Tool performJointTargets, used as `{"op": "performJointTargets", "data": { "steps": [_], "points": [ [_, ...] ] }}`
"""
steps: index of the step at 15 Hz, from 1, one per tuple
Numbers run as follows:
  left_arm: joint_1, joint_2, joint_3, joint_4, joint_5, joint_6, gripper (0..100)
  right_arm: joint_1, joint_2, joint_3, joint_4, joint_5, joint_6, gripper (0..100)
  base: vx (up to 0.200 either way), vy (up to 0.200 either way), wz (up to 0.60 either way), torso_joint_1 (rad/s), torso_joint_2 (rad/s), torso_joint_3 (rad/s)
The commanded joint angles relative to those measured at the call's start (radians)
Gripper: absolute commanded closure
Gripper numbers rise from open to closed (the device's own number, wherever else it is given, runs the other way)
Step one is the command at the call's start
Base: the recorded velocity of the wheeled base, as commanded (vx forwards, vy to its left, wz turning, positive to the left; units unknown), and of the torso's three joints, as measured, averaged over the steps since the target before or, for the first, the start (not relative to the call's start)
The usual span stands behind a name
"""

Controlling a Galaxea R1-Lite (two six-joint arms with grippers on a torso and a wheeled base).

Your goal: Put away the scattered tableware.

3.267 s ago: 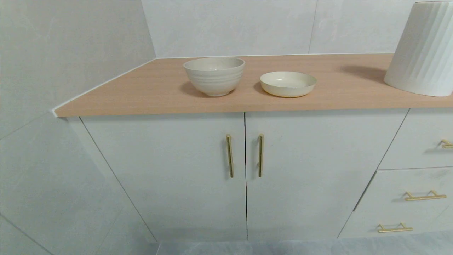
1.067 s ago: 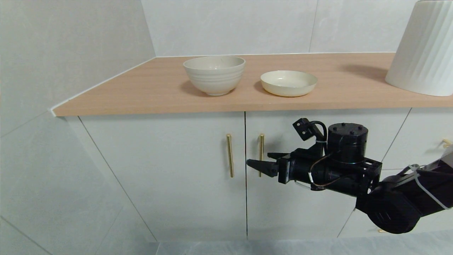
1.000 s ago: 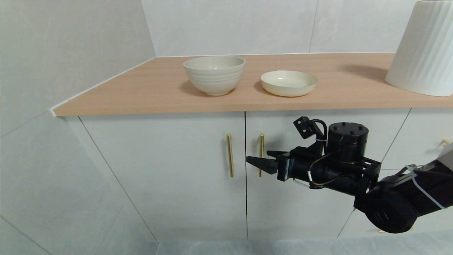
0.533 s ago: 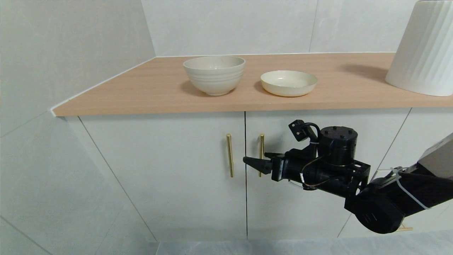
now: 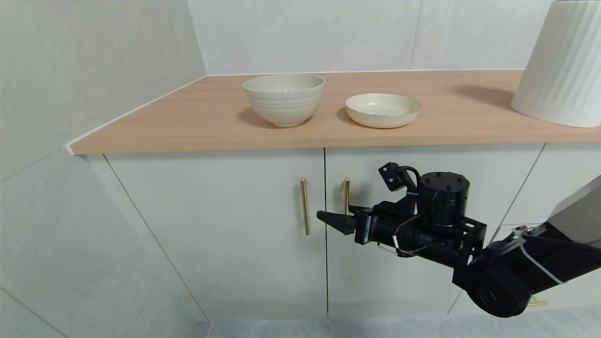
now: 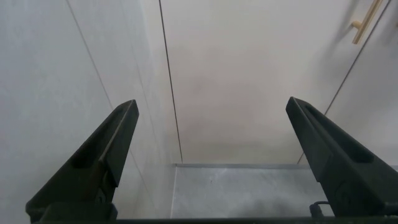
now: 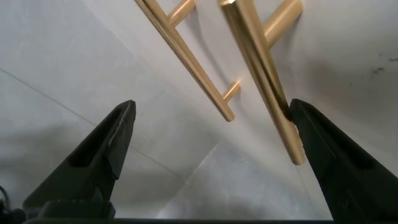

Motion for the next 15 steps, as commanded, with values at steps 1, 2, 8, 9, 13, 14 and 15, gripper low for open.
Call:
{"op": "performJointTargets", "data": {
  "steps": [1, 2, 8, 9, 13, 14, 15],
  "points": [
    [0.0, 0.0, 0.0, -0.001, 0.0, 0.0, 0, 0.018, -0.007, 0.004, -0.012, 0.006, 0.007, 0, 0.0, 0.0, 0.0, 0.0, 0.0, 0.0],
    [0.0, 0.0, 0.0, 0.0, 0.0, 0.0, 0, 0.03, -0.007, 0.012, -0.018, 0.006, 0.007, 0, 0.0, 0.0, 0.0, 0.0, 0.0, 0.0],
    [0.0, 0.0, 0.0, -0.001, 0.0, 0.0, 0, 0.073, -0.12, 0.126, -0.023, 0.03, 0.007, 0, 0.0, 0.0, 0.0, 0.0, 0.0, 0.0],
    [0.0, 0.0, 0.0, 0.0, 0.0, 0.0, 0, 0.085, -0.139, 0.152, -0.023, 0.032, 0.005, 0, 0.0, 0.0, 0.0, 0.0, 0.0, 0.0],
    [0.0, 0.0, 0.0, -0.001, 0.0, 0.0, 0, 0.119, -0.225, 0.274, -0.023, 0.035, 0.004, 0, 0.0, 0.0, 0.0, 0.0, 0.0, 0.0],
    [0.0, 0.0, 0.0, 0.0, 0.0, 0.0, 0, 0.121, -0.246, 0.308, -0.023, 0.035, 0.004, 0, 0.0, 0.0, 0.0, 0.0, 0.0, 0.0],
    [0.0, 0.0, 0.0, -0.001, 0.0, 0.0, 0, 0.121, -0.271, 0.345, -0.023, 0.053, 0.004, 0, 0.0, 0.0, 0.0, 0.0, 0.0, 0.0]
  ]
}}
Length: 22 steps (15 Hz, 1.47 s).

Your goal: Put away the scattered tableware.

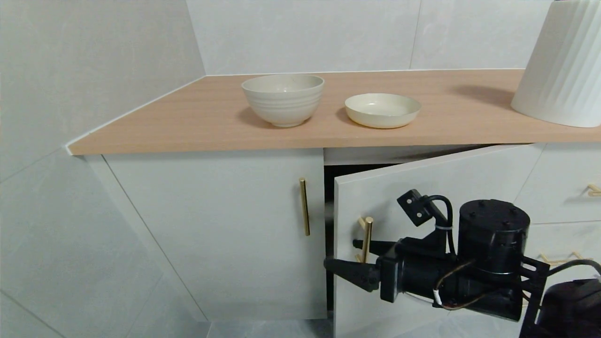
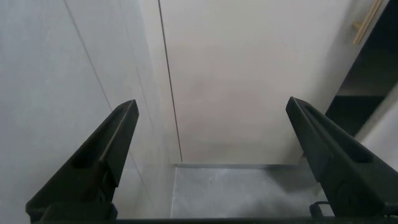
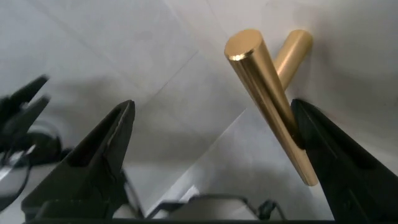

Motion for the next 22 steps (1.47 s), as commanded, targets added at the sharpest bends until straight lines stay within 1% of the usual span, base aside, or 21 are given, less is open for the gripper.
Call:
{"op": "performJointTargets", "data": {
  "steps": [1, 3, 5, 6, 7, 8, 9, 10, 11, 12, 13, 14, 15, 17, 18, 19, 20, 21, 22],
  "points": [
    [0.001, 0.0, 0.0, -0.001, 0.001, -0.002, 0, 0.003, -0.074, 0.069, 0.002, 0.032, 0.002, 0, 0.0, 0.0, 0.0, 0.0, 0.0, 0.0],
    [0.001, 0.0, 0.0, -0.001, -0.001, 0.012, 0, 0.003, -0.129, 0.134, 0.002, 0.087, 0.004, 0, 0.0, 0.0, 0.0, 0.0, 0.0, 0.0],
    [0.001, 0.0, 0.0, -0.007, 0.005, 0.012, 0, 0.008, -0.154, 0.161, 0.002, 0.113, 0.004, 0, 0.0, 0.0, 0.0, 0.0, 0.0, 0.0],
    [0.001, 0.0, -0.017, -0.034, 0.004, 0.012, 0, 0.009, -0.158, 0.171, 0.002, 0.116, 0.004, 0, 0.0, 0.0, 0.0, 0.0, 0.0, 0.0],
    [0.001, 0.003, -0.086, -0.034, -0.009, 0.014, 0, 0.009, -0.161, 0.177, 0.002, 0.116, 0.002, 0, 0.0, 0.0, 0.0, 0.0, 0.0, 0.0],
    [-0.004, 0.028, -0.176, 0.012, -0.03, 0.014, 0, 0.009, -0.161, 0.177, 0.002, 0.118, 0.002, 0, 0.0, 0.0, 0.0, 0.0, 0.0, 0.0],
    [-0.012, 0.086, -0.304, 0.101, -0.076, 0.014, 0, 0.009, -0.166, 0.177, 0.002, 0.118, 0.002, 0, 0.0, 0.0, 0.0, 0.0, 0.0, 0.0],
    [-0.021, 0.156, -0.402, 0.182, -0.125, 0.012, 0, 0.009, -0.17, 0.177, 0.002, 0.118, 0.002, 0, 0.0, 0.0, 0.0, 0.0, 0.0, 0.0],
    [-0.027, 0.279, -0.511, 0.286, -0.199, 0.012, 0, 0.009, -0.177, 0.178, 0.002, 0.118, 0.002, 0, 0.0, 0.0, 0.0, 0.0, 0.0, 0.0],
    [-0.027, 0.405, -0.586, 0.323, -0.282, 0.015, 0, 0.009, -0.181, 0.178, 0.002, 0.119, 0.002, 0, 0.0, 0.0, 0.0, 0.0, 0.0, 0.0],
    [-0.027, 0.543, -0.644, 0.321, -0.372, 0.023, 0, 0.009, -0.19, 0.18, 0.002, 0.118, 0.002, 0, 0.0, 0.0, 0.0, 0.0, 0.0, 0.0],
    [-0.027, 0.663, -0.703, 0.308, -0.434, 0.031, 0, 0.009, -0.196, 0.184, 0.002, 0.119, 0.001, 0, 0.0, 0.0, 0.0, 0.0, 0.0, 0.0],
    [-0.027, 0.776, -0.759, 0.266, -0.449, 0.026, 0, 0.009, -0.204, 0.189, 0.002, 0.118, 0.001, 0, 0.0, 0.0, 0.0, 0.0, 0.0, 0.0],
    [-0.032, 0.959, -0.816, 0.157, -0.449, 0.026, 0, 0.009, -0.209, 0.194, 0.007, 0.119, 0.001, 0, 0.0, 0.0, 0.0, 0.0, 0.0, 0.0],
    [-0.061, 1.037, -0.824, 0.119, -0.447, 0.021, 0, 0.009, -0.207, 0.198, 0.007, 0.119, -0.001, 0, 0.0, 0.0, 0.0, 0.0, 0.0, 0.0],
    [-0.102, 1.1, -0.822, 0.093, -0.444, 0.003, 0, 0.009, -0.204, 0.2, 0.007, 0.121, -0.001, 0, 0.0, 0.0, 0.0, 0.0, 0.0, 0.0],
    [-0.15, 1.17, -0.813, 0.076, -0.444, -0.028, 0, 0.009, -0.2, 0.204, 0.007, 0.121, -0.001, 0, 0.0, 0.0, 0.0, 0.0, 0.0, 0.0],
    [-0.209, 1.227, -0.805, 0.074, -0.446, -0.044, 0, 0.009, -0.2, 0.204, 0.007, 0.122, -0.001, 0, 0.0, 0.0, 0.0, 0.0, 0.0, 0.0],
    [-0.285, 1.295, -0.802, 0.071, -0.446, -0.061, 0, 0.012, -0.198, 0.206, 0.008, 0.122, -0.001, 0, 0.0, 0.0, 0.0, 0.0, 0.0, 0.0]
  ]
}}
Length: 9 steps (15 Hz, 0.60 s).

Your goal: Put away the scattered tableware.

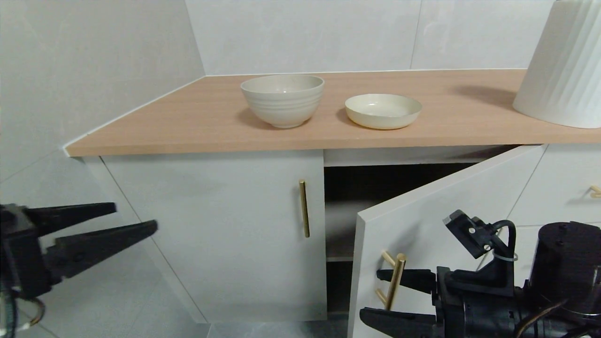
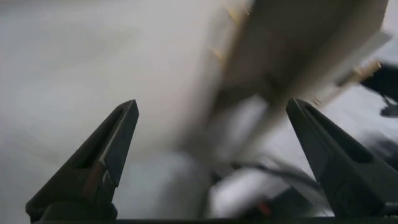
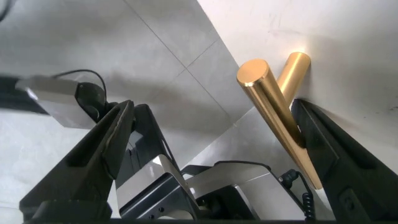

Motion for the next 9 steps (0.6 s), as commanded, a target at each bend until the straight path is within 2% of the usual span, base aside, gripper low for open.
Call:
{"op": "performJointTargets", "data": {
  "steps": [1, 3, 4, 5, 8, 9],
  "points": [
    [-0.192, 0.287, -0.009, -0.041, -0.009, -0.049, 0, 0.007, 0.009, 0.002, 0.005, -0.001, 0.0, 0, 0.0, 0.0, 0.0, 0.0, 0.0, 0.0],
    [-0.298, 0.352, 0.03, -0.13, -0.007, -0.076, 0, 0.007, 0.009, 0.011, 0.005, -0.001, 0.0, 0, 0.0, 0.0, 0.0, 0.0, 0.0, 0.0],
    [-0.332, 0.369, 0.057, -0.178, -0.005, -0.077, 0, 0.007, 0.009, 0.013, 0.005, -0.001, 0.0, 0, 0.0, 0.0, 0.0, 0.0, 0.0, 0.0],
    [-0.353, 0.386, 0.073, -0.209, -0.001, -0.074, 100, 0.007, 0.011, 0.013, 0.005, -0.001, 0.0, 0, 0.0, 0.0, 0.0, 0.0, 0.0, 0.0],
    [-0.375, 0.438, 0.076, -0.256, 0.025, -0.069, 100, 0.007, 0.011, 0.013, 0.005, -0.001, 0.0, 0, 0.0, 0.0, 0.0, 0.0, 0.0, 0.0],
    [-0.399, 0.47, 0.103, -0.373, 0.024, -0.079, 100, 0.005, 0.011, 0.013, 0.005, -0.001, 0.002, 0, 0.0, 0.0, 0.0, 0.0, 0.0, 0.0]
  ]
}}
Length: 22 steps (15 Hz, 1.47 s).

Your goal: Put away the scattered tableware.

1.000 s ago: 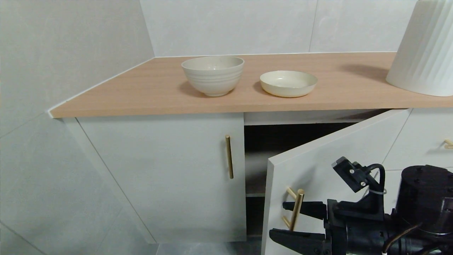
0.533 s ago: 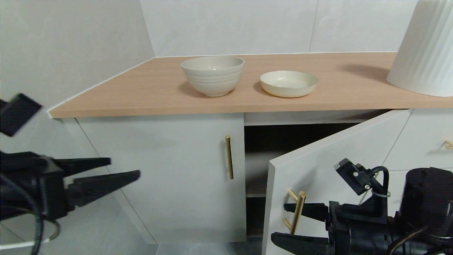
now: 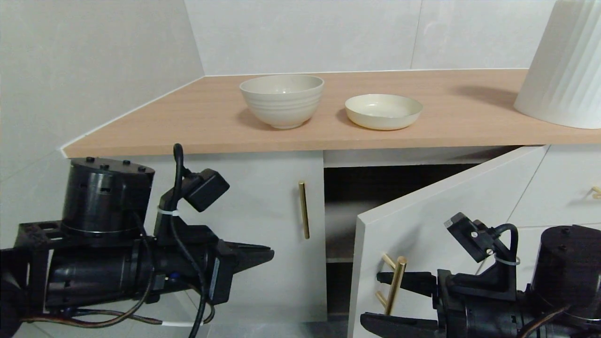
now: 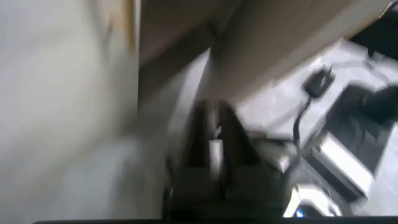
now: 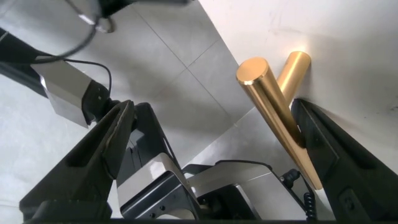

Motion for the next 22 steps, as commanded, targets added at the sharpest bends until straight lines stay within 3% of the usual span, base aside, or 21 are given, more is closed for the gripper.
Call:
{"op": "performJointTargets", "data": {
  "steps": [1, 4, 7, 8, 9, 10, 13, 18, 22],
  "points": [
    [-0.043, 0.091, 0.036, -0.142, 0.001, -0.02, 100, -0.002, 0.01, 0.0, 0.004, -0.001, 0.001, 0, 0.0, 0.0, 0.0, 0.0, 0.0, 0.0],
    [-0.08, 0.242, 0.05, -0.403, -0.001, -0.098, 100, -0.003, 0.004, 0.004, 0.004, -0.001, 0.001, 0, 0.0, 0.0, 0.0, 0.0, 0.0, 0.0],
    [-0.126, 0.429, 0.042, -0.642, 0.004, -0.117, 100, -0.003, 0.006, 0.006, 0.004, -0.001, 0.003, 0, 0.0, 0.0, 0.0, 0.0, 0.0, 0.0],
    [-0.135, 0.44, 0.042, -0.659, 0.004, -0.124, 100, -0.005, 0.007, 0.006, 0.004, -0.001, 0.003, 0, 0.0, 0.0, 0.0, 0.0, 0.0, 0.0],
    [-0.178, 0.481, 0.032, -0.725, 0.002, -0.172, 100, -0.005, 0.009, 0.006, 0.004, -0.002, 0.003, 0, 0.0, 0.0, 0.0, 0.0, 0.0, 0.0],
    [-0.195, 0.502, 0.029, -0.757, 0.004, -0.192, 100, -0.008, 0.001, 0.008, 0.004, -0.002, 0.003, 0, 0.0, 0.0, 0.0, 0.0, 0.0, 0.0],
    [-0.198, 0.522, 0.01, -0.811, -0.013, -0.197, 100, -0.031, -0.019, 0.021, 0.004, -0.002, 0.004, 0, 0.0, 0.0, 0.0, 0.0, 0.0, 0.0],
    [-0.233, 0.582, -0.045, -0.814, -0.024, -0.198, 100, -0.071, -0.017, 0.032, 0.004, -0.004, 0.0, 0, 0.0, 0.0, 0.0, 0.0, 0.0, 0.0],
    [-0.276, 0.57, -0.016, -0.821, -0.024, -0.198, 100, -0.141, -0.059, 0.124, -0.002, -0.042, -0.002, 0, 0.0, 0.0, 0.0, 0.0, 0.0, 0.0]
  ]
}}
